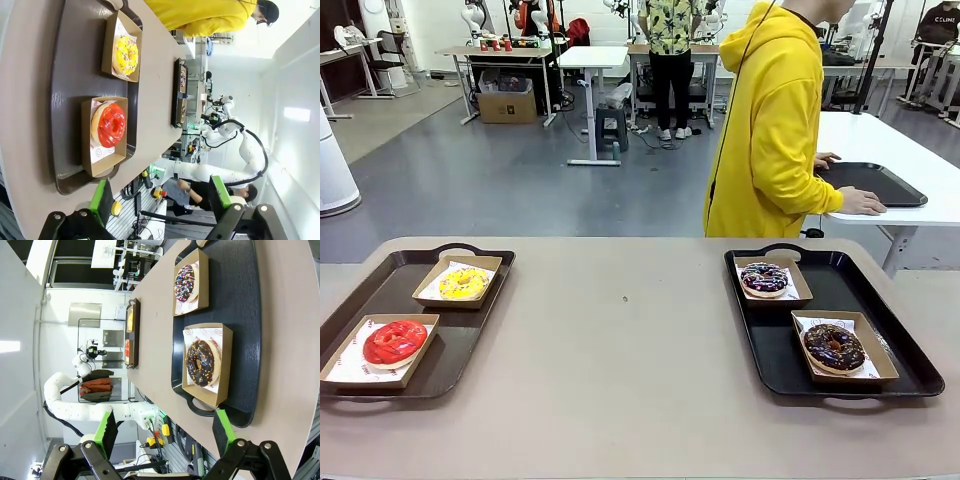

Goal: Individually package the donuts and arrange them on the tray.
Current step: Place the picked Paper togo box on the Handle tray.

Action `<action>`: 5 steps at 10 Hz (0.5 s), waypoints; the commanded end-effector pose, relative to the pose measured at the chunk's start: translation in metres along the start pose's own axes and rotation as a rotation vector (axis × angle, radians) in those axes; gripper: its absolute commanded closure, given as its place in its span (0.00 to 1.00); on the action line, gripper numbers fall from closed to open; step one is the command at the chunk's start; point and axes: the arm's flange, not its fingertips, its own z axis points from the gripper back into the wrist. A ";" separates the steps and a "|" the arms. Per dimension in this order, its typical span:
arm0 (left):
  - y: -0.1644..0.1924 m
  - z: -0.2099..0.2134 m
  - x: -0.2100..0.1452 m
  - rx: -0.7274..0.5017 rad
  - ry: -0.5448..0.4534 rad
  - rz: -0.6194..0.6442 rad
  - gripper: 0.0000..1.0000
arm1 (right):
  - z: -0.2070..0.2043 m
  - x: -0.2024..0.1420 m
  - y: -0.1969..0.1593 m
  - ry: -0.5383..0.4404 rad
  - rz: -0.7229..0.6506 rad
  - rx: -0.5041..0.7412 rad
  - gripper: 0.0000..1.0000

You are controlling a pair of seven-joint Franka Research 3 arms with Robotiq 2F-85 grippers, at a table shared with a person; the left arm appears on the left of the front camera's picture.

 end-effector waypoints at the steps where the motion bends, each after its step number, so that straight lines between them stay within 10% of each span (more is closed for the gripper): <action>1: -0.001 0.000 0.000 -0.002 -0.004 0.002 0.00 | -0.001 0.001 0.002 -0.009 -0.018 0.014 0.00; 5: -0.001 0.000 0.000 -0.002 -0.004 0.002 0.00 | -0.001 0.001 0.002 -0.009 -0.018 0.014 0.00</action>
